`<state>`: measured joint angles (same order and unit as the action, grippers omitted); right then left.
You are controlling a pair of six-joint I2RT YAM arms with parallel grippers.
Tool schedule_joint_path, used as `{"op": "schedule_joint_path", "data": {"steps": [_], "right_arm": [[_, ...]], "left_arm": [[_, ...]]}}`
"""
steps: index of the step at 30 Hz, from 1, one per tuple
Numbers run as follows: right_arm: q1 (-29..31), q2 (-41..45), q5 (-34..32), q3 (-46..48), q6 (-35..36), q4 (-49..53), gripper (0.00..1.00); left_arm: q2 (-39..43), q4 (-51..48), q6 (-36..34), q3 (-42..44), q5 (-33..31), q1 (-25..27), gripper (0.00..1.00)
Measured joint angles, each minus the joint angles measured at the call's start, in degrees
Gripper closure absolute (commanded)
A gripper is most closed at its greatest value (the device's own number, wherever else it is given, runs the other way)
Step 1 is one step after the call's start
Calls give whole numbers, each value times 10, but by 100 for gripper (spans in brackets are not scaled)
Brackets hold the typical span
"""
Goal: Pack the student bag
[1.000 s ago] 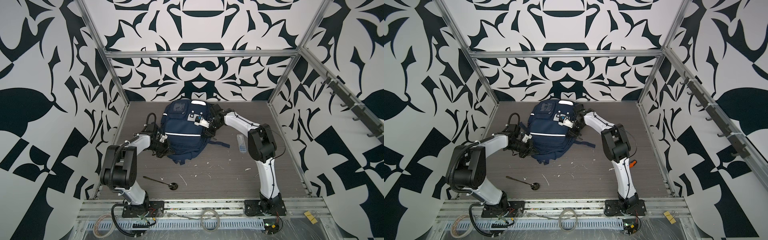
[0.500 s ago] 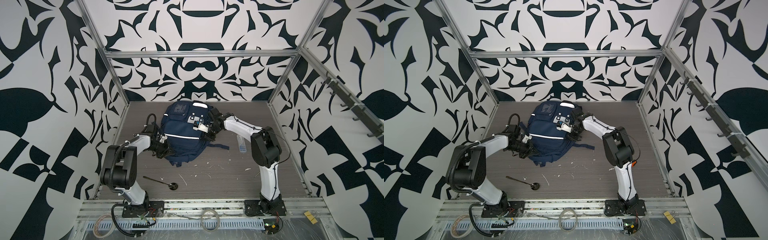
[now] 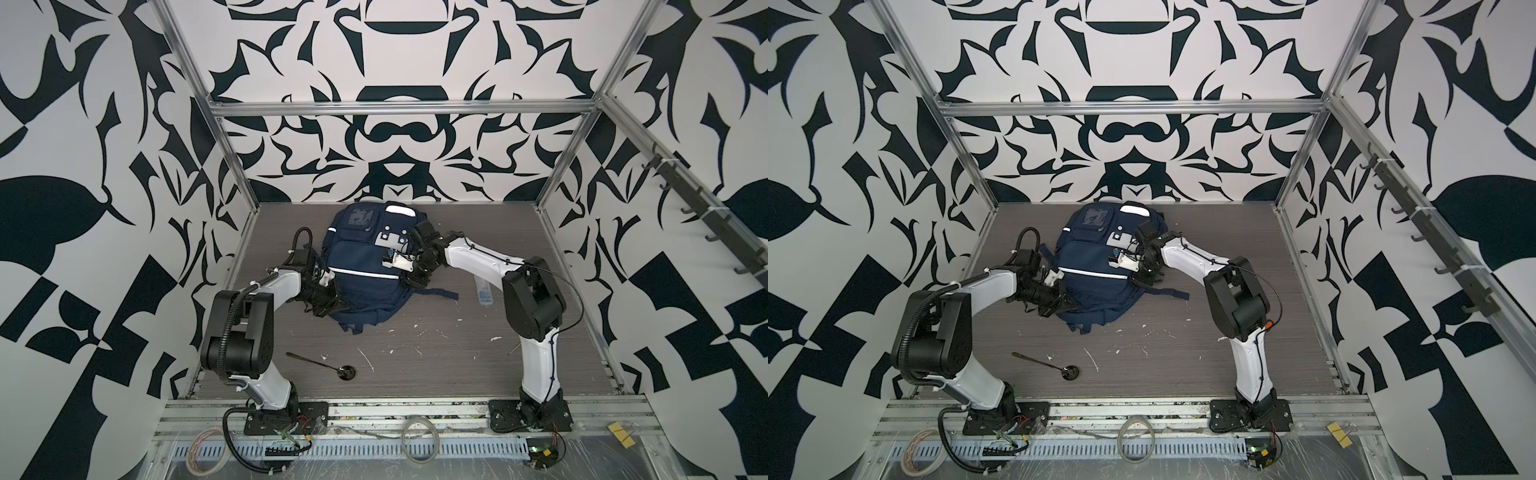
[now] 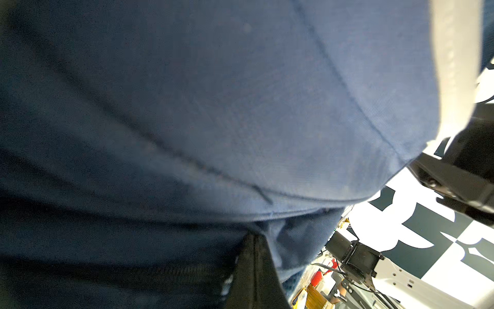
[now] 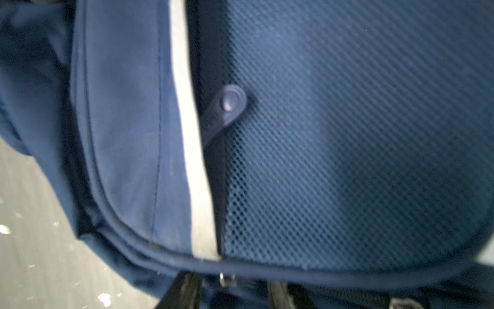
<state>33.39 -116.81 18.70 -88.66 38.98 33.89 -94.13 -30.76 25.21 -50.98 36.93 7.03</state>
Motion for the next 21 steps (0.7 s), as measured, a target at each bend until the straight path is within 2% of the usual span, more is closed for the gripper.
{"op": "schedule_joint_path", "data": {"steps": [5, 12, 21], "right_arm": [[0, 0, -3, 3, -3, -13, 69], [-1, 6, -24, 23, -6, -38, 100], [11, 63, -87, 75, -7, -65, 100]], "left_arm": [[4, -3, 0, 0, -1, 0, 100], [10, -3, 5, 0, -3, 0, 100], [13, 47, 41, 35, 19, 0, 100]]}}
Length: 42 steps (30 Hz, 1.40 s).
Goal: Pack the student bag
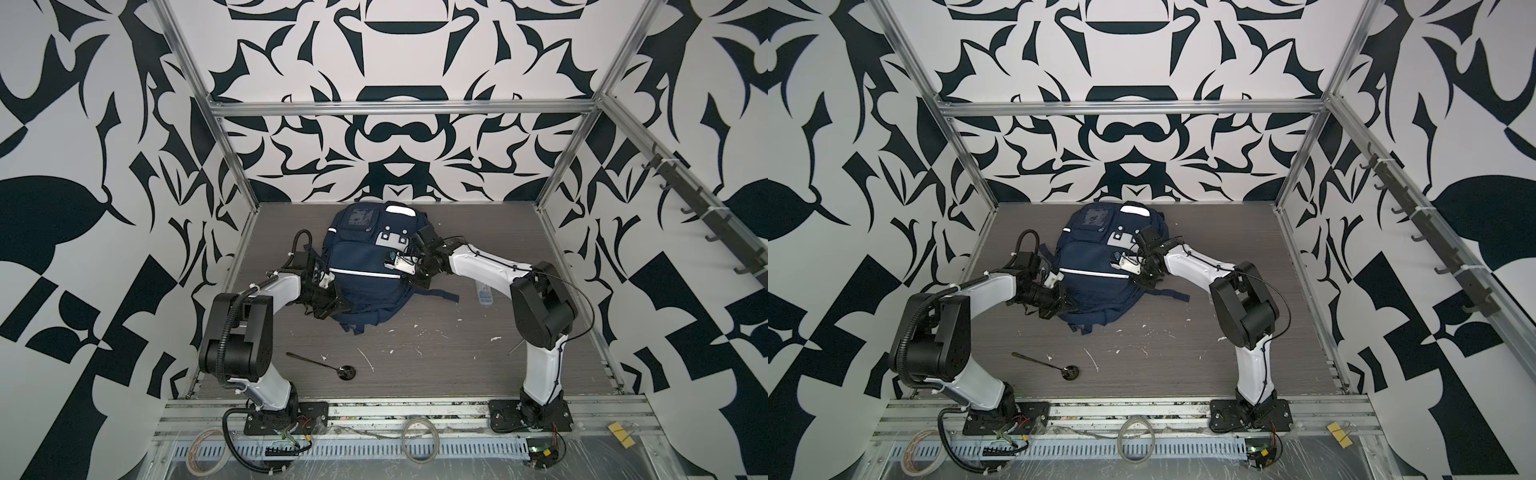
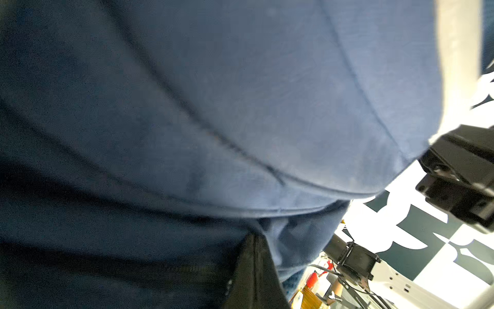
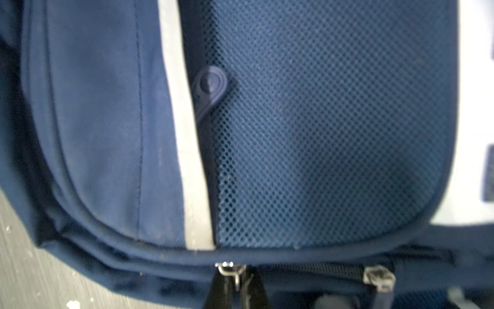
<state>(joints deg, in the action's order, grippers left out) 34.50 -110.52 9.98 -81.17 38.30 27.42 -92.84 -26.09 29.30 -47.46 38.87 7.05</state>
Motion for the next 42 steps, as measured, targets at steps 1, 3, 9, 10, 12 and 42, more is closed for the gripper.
{"op": "schedule_joint_path", "data": {"steps": [1, 3, 9, 10, 12, 42], "right_arm": [[6, 9, -10, 8, -2, -2, 100], [18, 25, -30, 24, -7, -2, 100], [78, 65, -92, 63, -34, 25, 100], [89, 70, -103, 67, -39, 33, 100], [110, 73, -120, 72, -51, 47, 100], [121, 140, -82, 94, -293, 73, 100]], "left_arm": [[2, 17, 17, 11, 9, 1, 100], [7, 52, 51, 30, 23, 2, 100], [13, 156, 156, 72, 40, 18, 100], [13, 173, 172, 78, 40, 23, 100], [14, 203, 198, 89, 40, 33, 100], [-42, -67, -13, -291, -128, -16, 1]]}}
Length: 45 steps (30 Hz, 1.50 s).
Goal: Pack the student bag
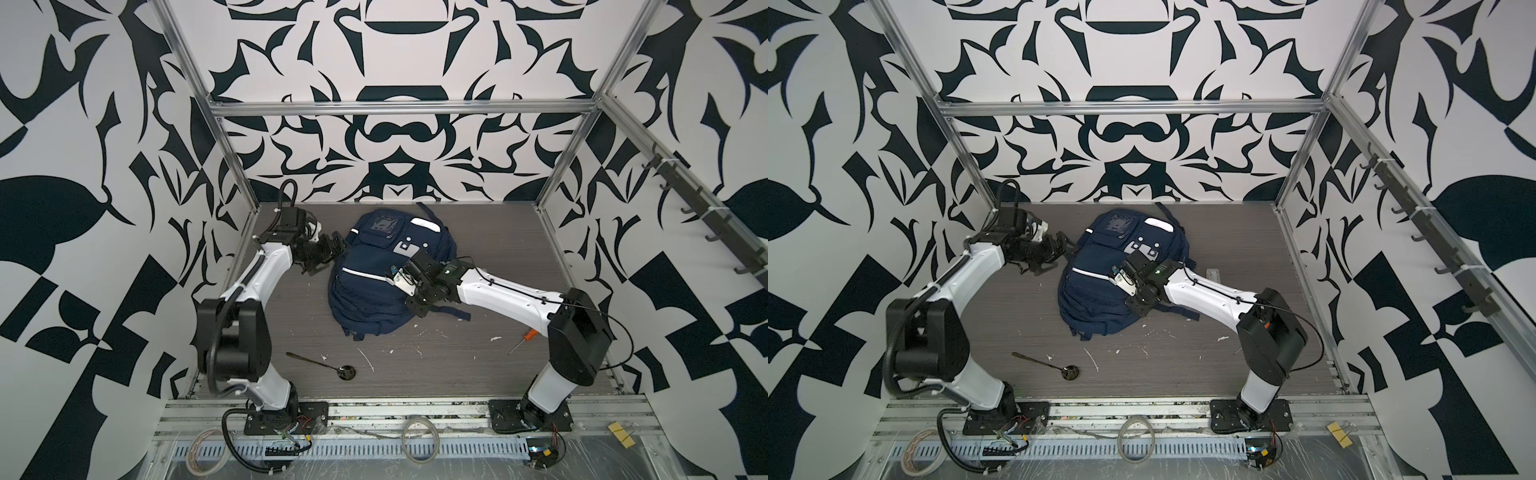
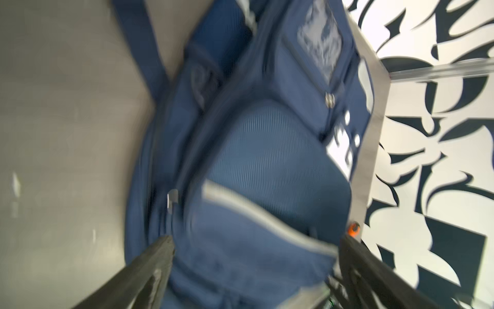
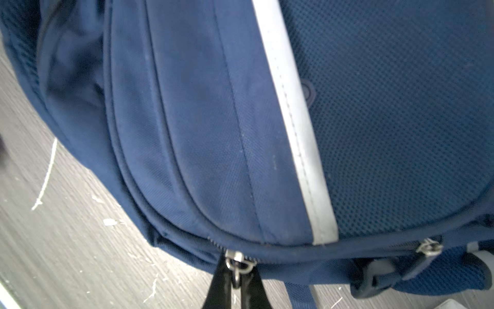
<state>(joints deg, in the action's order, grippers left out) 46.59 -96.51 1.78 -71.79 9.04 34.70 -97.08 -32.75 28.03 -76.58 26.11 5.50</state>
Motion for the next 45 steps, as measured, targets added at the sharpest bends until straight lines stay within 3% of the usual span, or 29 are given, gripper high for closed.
{"op": "schedule_joint_path", "data": {"steps": [10, 16, 20, 23, 32, 38, 45], "right_arm": [[0, 31, 2, 40, -38, -17, 100], [0, 31, 2, 40, -46, -19, 100], [0, 31, 3, 40, -46, -18, 100], [-1, 31, 7, 40, -46, -17, 100], [-30, 31, 27, 37, -62, 8, 100], [-47, 16, 31, -9, -75, 74, 100], [-89, -22, 23, -68, -101, 130, 100]], "left_arm": [[-237, 4, -50, -233, 3, 0, 1], [-292, 5, -56, -253, 16, 5, 5], [-294, 25, -48, -224, 25, 13, 14], [-293, 53, -44, -194, 34, 14, 29], [-260, 103, -25, -121, 39, 7, 99], [-200, 168, -2, -37, 33, 5, 100], [-93, 228, 53, 98, 50, -43, 100]]}}
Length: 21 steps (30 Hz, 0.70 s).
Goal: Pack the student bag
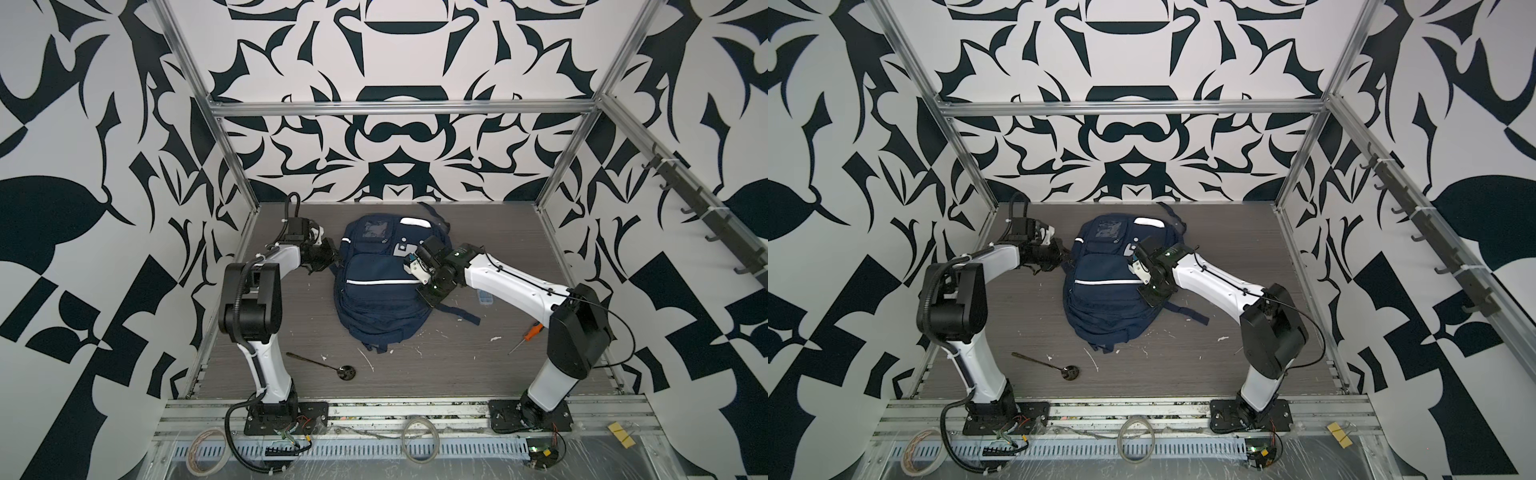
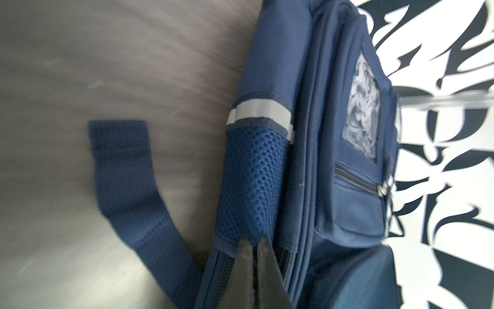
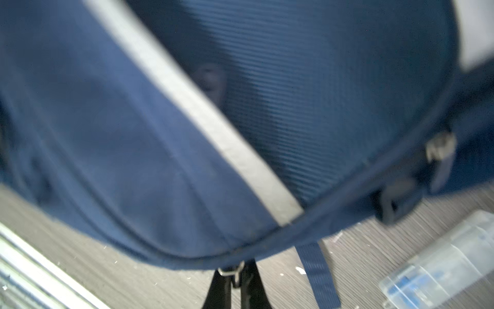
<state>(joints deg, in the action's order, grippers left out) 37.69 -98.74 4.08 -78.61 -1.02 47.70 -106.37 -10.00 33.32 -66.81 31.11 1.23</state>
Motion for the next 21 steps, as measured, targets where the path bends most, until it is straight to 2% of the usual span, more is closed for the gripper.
{"op": "schedule_joint_path", "data": {"steps": [7, 11, 16, 18, 21], "right_arm": [[-40, -42, -34, -68, -21, 14, 100], [-43, -53, -50, -77, -27, 12, 100], [-43, -55, -63, -77, -31, 12, 100], [-42, -55, -71, -76, -30, 10, 100], [-41, -55, -74, -74, -21, 7, 100]], "left_arm": [[129, 24, 61, 145, -17, -19, 100], [183, 7, 72, 190, -31, -19, 99], [210, -3, 73, 236, -26, -17, 19], [237, -38, 62, 251, -30, -13, 3], [296, -106, 31, 249, -50, -3, 1]]}}
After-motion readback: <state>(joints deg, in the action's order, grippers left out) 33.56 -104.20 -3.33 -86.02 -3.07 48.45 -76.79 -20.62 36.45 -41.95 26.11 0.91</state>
